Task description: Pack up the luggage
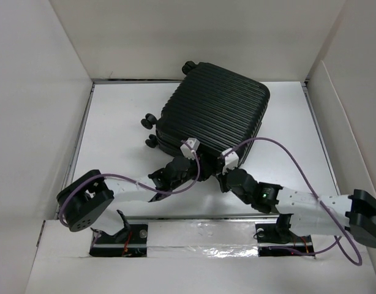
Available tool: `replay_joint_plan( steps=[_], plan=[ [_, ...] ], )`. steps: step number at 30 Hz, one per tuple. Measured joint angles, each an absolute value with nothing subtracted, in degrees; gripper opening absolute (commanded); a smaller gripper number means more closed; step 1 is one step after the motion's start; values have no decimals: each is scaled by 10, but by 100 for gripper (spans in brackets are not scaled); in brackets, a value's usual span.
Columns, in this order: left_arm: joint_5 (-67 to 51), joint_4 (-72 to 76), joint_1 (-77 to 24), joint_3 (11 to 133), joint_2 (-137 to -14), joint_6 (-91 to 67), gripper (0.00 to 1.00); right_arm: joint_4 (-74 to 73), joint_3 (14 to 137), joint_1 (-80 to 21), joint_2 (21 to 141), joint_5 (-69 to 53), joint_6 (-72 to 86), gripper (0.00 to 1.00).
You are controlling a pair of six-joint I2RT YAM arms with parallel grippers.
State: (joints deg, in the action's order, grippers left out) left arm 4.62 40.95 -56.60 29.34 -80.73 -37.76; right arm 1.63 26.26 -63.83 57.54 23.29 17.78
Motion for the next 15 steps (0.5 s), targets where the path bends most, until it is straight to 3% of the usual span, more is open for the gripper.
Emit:
replay_joint_plan(
  steps=[1,2,6,11,15],
  plan=[
    [45,411,-567,301,-814,-379,32,34,266,-641,594,251,181,0],
    [44,411,-569,306,-817,-379,47,60,266,-643,610,270,184,0],
    [56,388,-546,314,-792,-374,70,129,264,-646,650,321,189,0],
    [55,255,-496,314,-679,-381,80,196,250,-646,660,272,197,0],
    [79,182,-441,331,-547,-389,79,220,234,-645,652,224,197,0]
  ],
)
